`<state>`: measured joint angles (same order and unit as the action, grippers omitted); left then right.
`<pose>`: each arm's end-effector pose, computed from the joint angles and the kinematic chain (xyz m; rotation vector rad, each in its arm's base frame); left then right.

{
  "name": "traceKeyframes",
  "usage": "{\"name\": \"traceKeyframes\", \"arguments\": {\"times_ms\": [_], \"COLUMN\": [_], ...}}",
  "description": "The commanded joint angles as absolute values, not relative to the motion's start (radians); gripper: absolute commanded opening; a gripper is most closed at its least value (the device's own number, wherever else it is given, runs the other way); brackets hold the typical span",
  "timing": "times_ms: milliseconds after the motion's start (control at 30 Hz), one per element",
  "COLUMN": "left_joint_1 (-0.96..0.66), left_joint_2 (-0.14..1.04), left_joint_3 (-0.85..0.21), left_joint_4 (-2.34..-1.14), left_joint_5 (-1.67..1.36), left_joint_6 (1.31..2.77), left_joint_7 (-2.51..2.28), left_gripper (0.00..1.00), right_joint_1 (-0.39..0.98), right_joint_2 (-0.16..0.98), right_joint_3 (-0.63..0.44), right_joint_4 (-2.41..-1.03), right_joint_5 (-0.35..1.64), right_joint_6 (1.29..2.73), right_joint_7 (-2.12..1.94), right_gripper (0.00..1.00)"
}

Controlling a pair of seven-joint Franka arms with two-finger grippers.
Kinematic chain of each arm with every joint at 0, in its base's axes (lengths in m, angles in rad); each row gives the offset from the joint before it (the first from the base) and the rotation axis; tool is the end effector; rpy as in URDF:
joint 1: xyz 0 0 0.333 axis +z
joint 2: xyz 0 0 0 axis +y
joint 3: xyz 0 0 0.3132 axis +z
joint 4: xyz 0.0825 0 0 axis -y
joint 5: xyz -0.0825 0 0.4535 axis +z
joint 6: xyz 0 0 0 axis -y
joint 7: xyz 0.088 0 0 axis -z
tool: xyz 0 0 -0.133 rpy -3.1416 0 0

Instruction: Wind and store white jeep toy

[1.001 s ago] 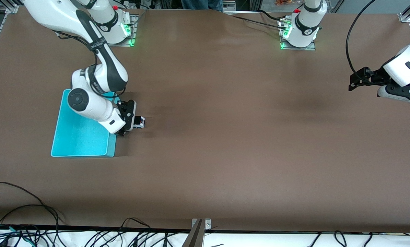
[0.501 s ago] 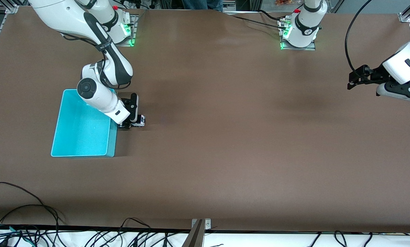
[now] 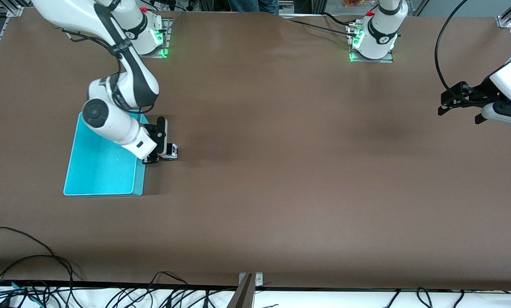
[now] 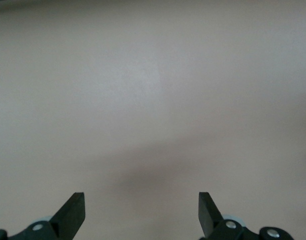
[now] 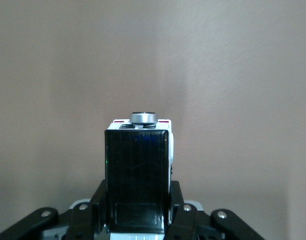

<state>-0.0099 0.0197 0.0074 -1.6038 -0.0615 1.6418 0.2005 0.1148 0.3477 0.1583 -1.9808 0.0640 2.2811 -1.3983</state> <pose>0.6363 -0.0094 0.5719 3.0670 -0.3065 0.0374 0.6276 0.1790 0.2136 -2.0902 -2.1966 -0.0257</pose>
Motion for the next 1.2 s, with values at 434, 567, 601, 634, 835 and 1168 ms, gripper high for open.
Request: {"name": "traceKeyframes", "arguments": {"times_ms": [434,567,601,634,835,1168], "left_joint_1": [-0.008,-0.025,-0.026,-0.025,-0.017,-0.017], "left_joint_2": [0.075,0.077,0.077,0.077,0.081,0.084], "left_joint_3": [0.011,0.005,0.005,0.005,0.009,0.009], "left_joint_4": [-1.513,-1.508,-1.506,-1.506,-1.506,-1.506], "left_joint_5": [-0.071,-0.023,-0.018,-0.020,-0.028,-0.023], "left_joint_6": [1.632,1.637,1.640,1.644,1.646,1.646], "left_joint_7": [0.219,0.219,0.219,0.218,0.218,0.215], "left_gripper": [1.00,1.00,1.00,1.00,1.00,1.00], "right_joint_1": [-0.130,-0.182,-0.192,-0.199,-0.215,-0.215], "right_joint_2": [0.347,0.356,0.356,0.357,0.357,0.354], "right_joint_3": [0.149,0.146,0.143,0.141,0.112,0.078], "right_joint_4": [-1.747,-1.762,-1.767,-1.775,-1.842,-1.980], "right_joint_5": [0.190,0.190,0.190,0.190,0.184,0.184], "right_joint_6": [1.859,1.861,1.864,1.868,1.928,2.065], "right_joint_7": [-1.644,-1.715,-1.726,-1.733,-1.744,-1.776], "right_gripper": [0.12,0.12,0.12,0.12,0.12,0.12]}}
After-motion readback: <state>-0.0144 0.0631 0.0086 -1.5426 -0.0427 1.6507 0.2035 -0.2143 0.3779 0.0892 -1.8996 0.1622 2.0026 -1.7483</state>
